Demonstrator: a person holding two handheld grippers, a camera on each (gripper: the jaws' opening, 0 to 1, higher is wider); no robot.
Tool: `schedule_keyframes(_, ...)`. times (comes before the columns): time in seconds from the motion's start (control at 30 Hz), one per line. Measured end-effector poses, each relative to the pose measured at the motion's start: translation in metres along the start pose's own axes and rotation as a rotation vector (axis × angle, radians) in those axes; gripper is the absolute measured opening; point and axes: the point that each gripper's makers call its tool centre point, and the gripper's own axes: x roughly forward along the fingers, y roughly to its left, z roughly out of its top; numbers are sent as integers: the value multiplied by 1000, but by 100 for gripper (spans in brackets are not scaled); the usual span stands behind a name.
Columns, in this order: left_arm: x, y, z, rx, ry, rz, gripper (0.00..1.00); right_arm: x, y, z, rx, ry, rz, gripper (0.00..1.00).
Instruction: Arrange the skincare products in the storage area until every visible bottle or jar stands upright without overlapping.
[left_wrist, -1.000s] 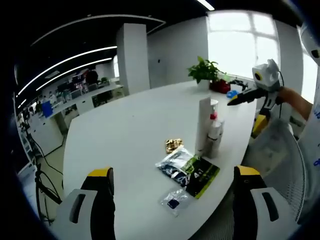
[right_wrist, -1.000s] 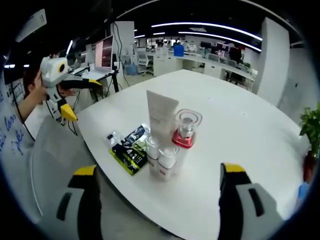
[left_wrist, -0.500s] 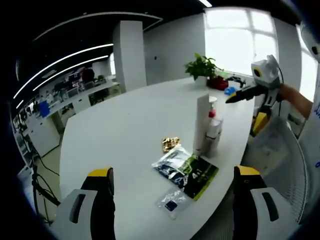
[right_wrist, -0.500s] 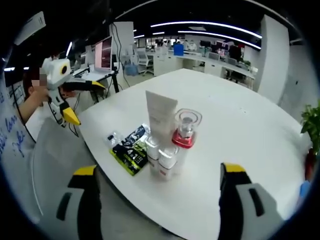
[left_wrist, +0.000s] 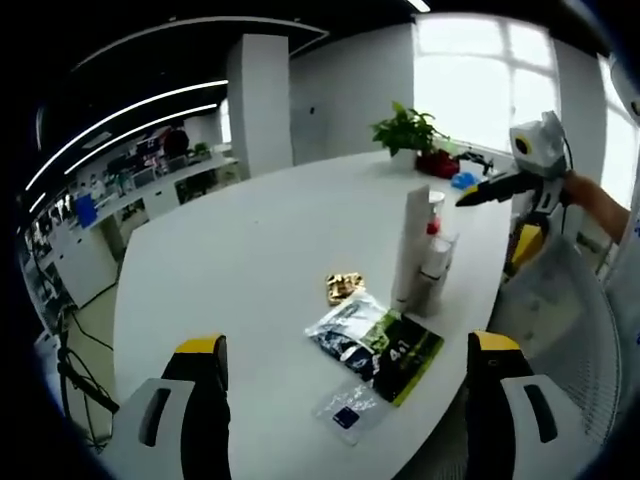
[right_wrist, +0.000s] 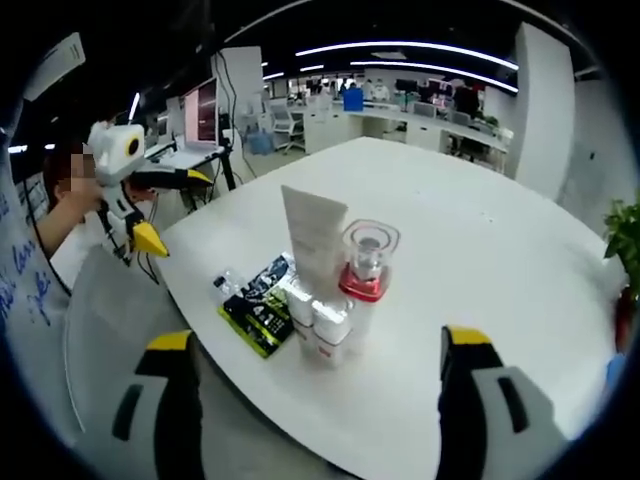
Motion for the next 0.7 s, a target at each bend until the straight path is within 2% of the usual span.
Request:
schedule_keyframes(0.23, 13, 4, 1, -1, 12, -7, 97, 2, -3, 1, 15, -27, -10, 100)
schedule_keyframes(0.53, 32, 11, 0, 25, 64, -13, 97, 4, -6, 2, 7, -36, -20, 100)
schedule_keyframes(0.7, 45, 10, 5, 30, 68, -27, 97, 6, -6, 0, 14, -40, -18, 100)
